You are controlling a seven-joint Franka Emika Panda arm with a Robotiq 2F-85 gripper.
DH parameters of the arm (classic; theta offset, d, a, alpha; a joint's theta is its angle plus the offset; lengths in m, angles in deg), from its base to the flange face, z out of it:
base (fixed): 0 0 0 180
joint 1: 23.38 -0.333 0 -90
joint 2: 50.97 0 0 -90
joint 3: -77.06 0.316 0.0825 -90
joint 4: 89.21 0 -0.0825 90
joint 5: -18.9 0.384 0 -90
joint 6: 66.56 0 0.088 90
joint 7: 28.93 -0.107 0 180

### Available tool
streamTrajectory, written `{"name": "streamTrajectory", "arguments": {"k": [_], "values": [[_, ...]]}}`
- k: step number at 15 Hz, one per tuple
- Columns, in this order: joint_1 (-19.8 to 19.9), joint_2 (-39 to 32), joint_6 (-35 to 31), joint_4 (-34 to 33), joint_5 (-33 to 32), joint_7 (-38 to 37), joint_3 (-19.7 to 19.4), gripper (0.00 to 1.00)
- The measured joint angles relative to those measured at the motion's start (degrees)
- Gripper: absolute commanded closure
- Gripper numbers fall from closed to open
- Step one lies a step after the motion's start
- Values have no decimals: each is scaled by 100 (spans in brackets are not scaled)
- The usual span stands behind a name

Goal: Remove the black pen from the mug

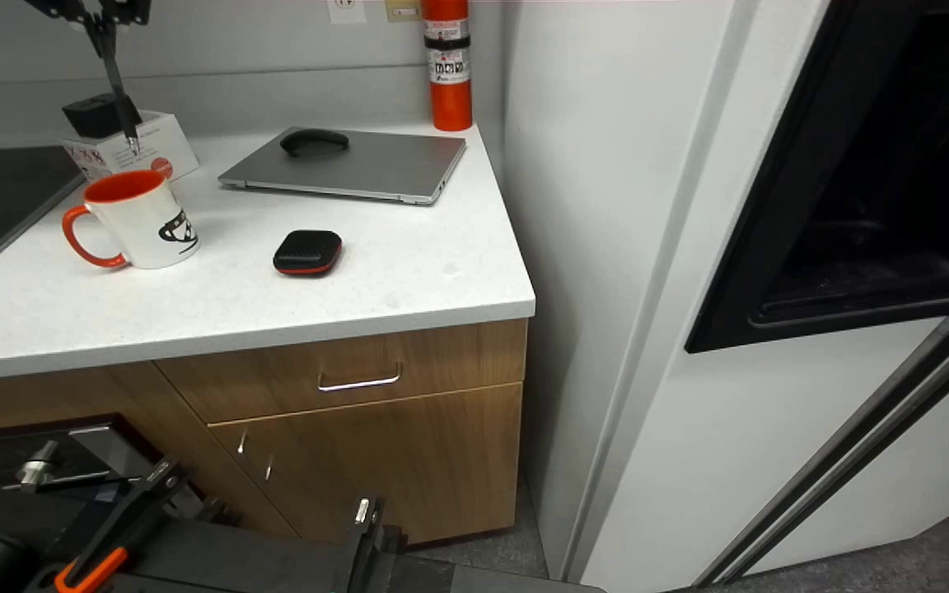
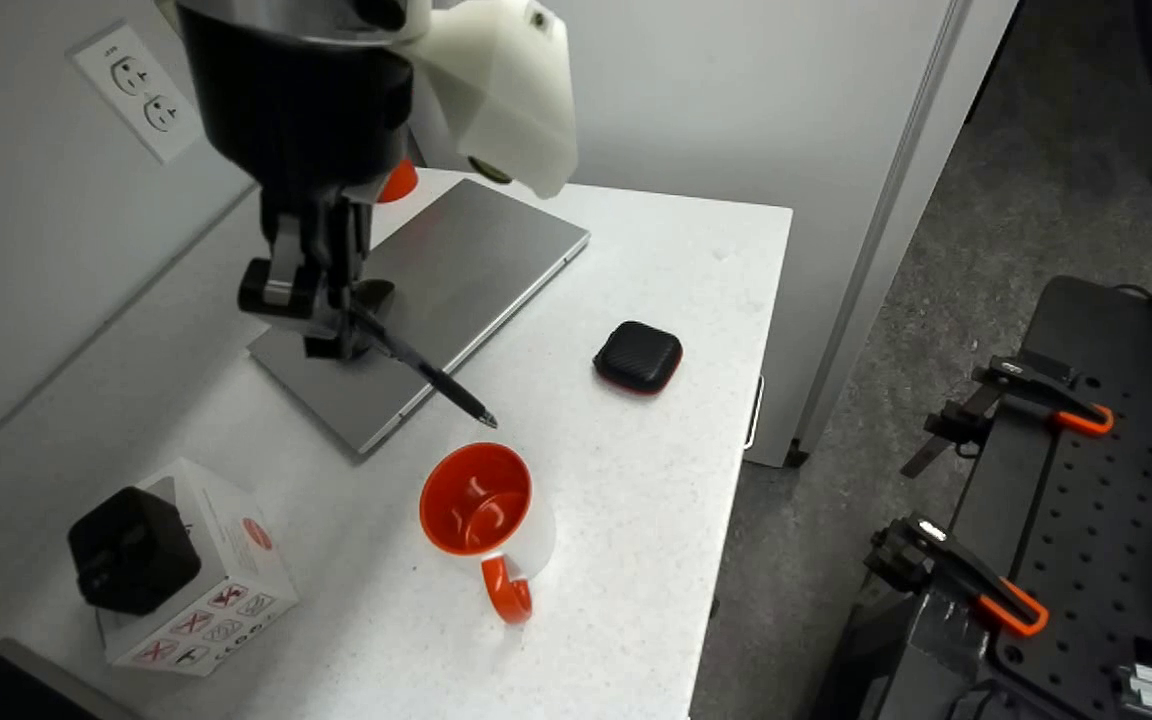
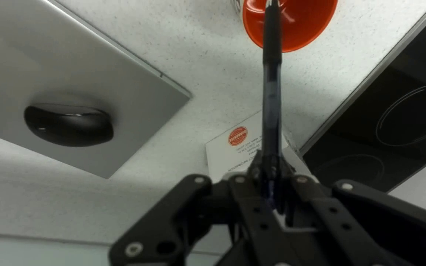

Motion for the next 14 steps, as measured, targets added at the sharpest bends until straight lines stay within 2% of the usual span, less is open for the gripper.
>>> {"name": "streamTrajectory", "arguments": {"k": [3,6,9,14], "values": [[0,358,54,406,-313,-604,-234,98],[0,368,352,654,-511,-989,-431,98],[0,-16,725,608,-455,-976,-516,98],[79,-1144,667,22,-374,-984,-566,98]]}}
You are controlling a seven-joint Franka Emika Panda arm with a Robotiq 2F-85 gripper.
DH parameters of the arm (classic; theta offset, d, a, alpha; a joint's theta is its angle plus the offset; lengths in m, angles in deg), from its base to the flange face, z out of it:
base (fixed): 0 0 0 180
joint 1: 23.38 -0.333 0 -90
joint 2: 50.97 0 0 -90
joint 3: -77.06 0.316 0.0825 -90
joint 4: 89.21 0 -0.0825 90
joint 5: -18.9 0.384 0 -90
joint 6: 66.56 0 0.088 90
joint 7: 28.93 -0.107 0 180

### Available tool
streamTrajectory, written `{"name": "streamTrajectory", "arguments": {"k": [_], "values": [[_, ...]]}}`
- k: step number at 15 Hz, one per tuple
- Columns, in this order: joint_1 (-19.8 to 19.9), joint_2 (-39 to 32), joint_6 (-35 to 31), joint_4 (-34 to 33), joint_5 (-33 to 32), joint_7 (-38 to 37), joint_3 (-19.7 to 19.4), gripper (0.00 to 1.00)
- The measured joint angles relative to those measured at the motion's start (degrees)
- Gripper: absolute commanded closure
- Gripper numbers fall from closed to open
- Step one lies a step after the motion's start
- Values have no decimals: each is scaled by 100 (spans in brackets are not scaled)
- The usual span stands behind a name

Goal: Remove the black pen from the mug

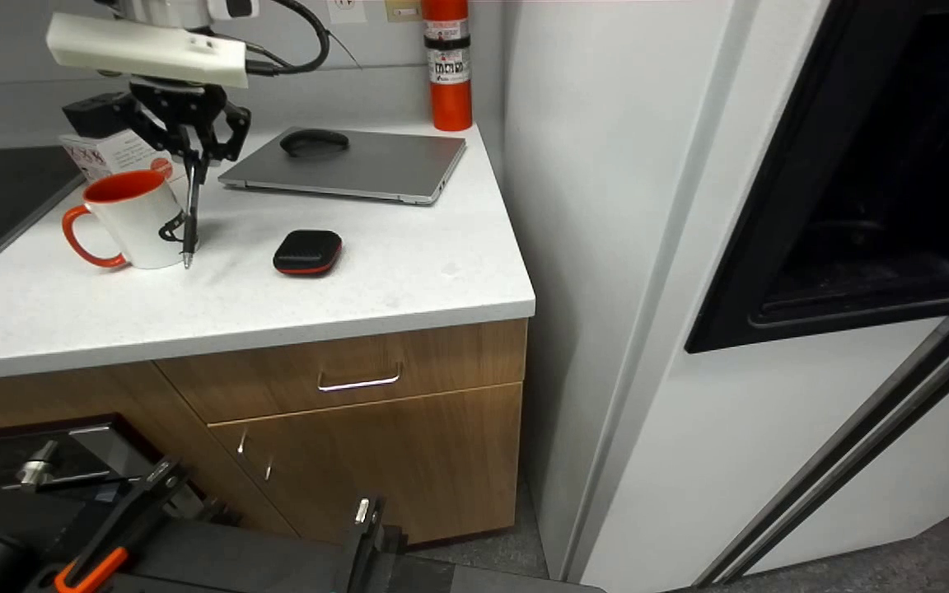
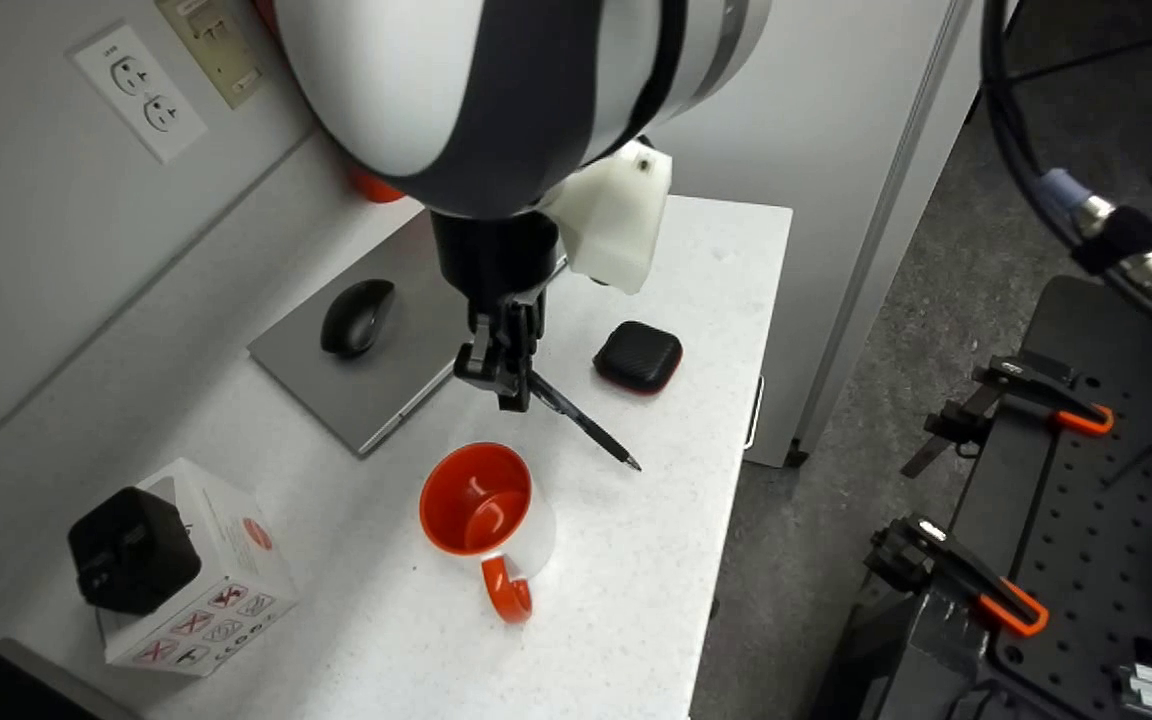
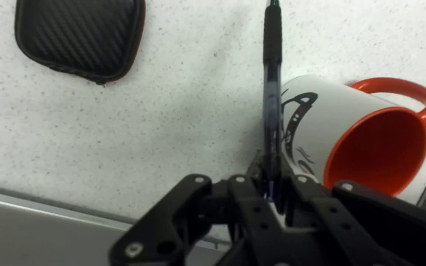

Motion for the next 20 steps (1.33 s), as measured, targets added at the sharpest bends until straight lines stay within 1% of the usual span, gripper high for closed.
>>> {"name": "streamTrajectory", "arguments": {"k": [7,8,9,10,11,12,15,18,20], "values": [[291,-1253,-49,-994,-17,-57,-51,98],[313,-1411,-49,-1119,-31,-93,-51,69],[326,-1554,-49,-1234,-64,-153,-55,67],[338,-1671,-49,-1328,-89,-220,-56,61],[345,-1755,-49,-1399,-96,-270,-55,52],[350,-1806,-49,-1445,-97,-308,-55,45],[351,-1800,-50,-1482,-97,-388,-35,21],[359,-1750,-59,-1485,-97,-412,-30,1],[380,-1714,-68,-1485,-97,-419,-27,0]]}}
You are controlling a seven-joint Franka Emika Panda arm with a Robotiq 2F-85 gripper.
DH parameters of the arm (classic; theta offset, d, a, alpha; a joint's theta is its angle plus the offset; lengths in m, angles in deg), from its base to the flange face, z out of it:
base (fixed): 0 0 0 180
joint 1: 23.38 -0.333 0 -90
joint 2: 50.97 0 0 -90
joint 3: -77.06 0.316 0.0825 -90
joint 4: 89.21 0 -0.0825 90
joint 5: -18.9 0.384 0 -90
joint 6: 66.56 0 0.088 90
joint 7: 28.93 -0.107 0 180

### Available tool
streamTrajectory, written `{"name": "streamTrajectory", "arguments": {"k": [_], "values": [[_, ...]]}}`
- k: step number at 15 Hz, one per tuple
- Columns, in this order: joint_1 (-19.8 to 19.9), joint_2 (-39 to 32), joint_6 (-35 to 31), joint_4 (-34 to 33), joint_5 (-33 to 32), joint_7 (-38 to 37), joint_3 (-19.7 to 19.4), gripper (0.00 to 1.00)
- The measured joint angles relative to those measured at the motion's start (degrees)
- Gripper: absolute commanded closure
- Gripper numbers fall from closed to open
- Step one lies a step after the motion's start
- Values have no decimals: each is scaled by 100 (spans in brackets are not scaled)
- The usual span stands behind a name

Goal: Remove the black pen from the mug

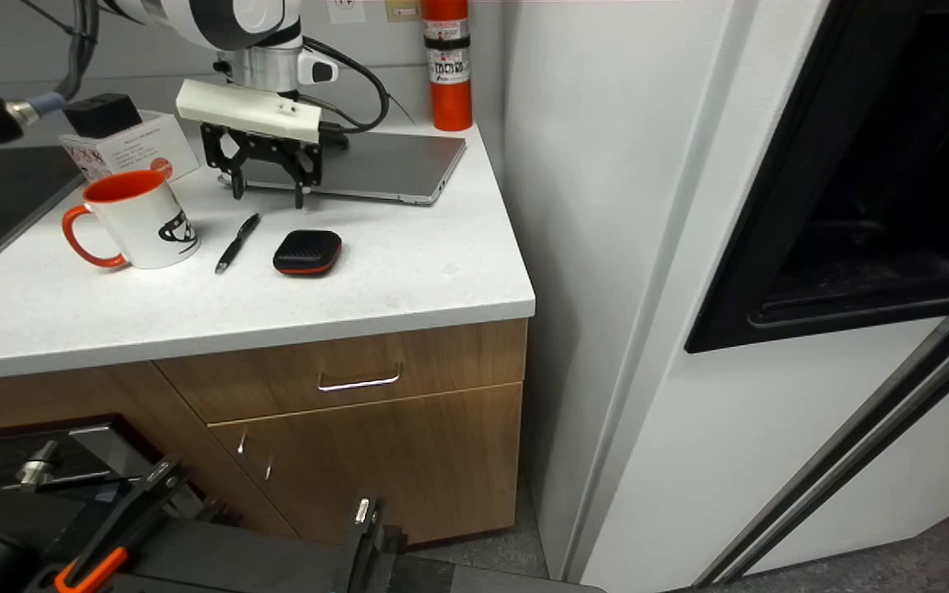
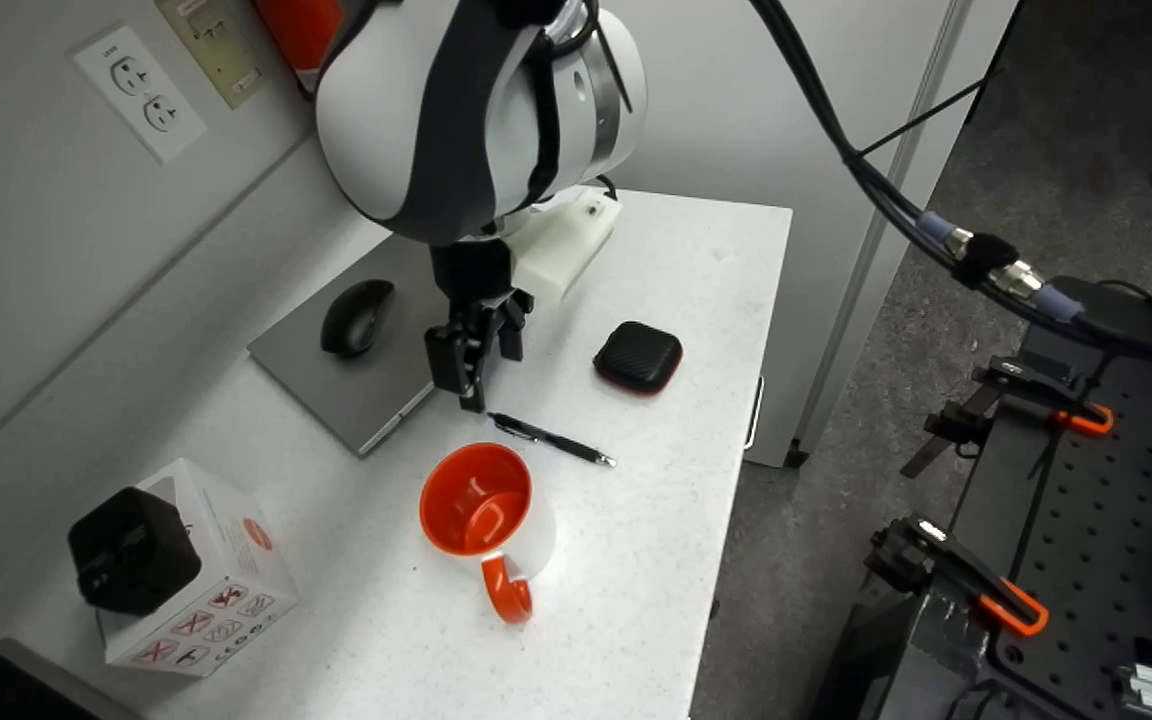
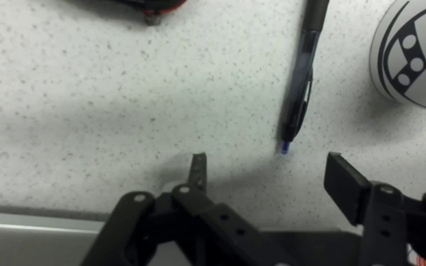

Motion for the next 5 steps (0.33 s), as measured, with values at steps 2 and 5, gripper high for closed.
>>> {"name": "streamTrajectory", "arguments": {"k": [2,5], "values": [[54,28,-1,0,16,0,25,0],[143,52,-1,0,19,0,85,0]]}}
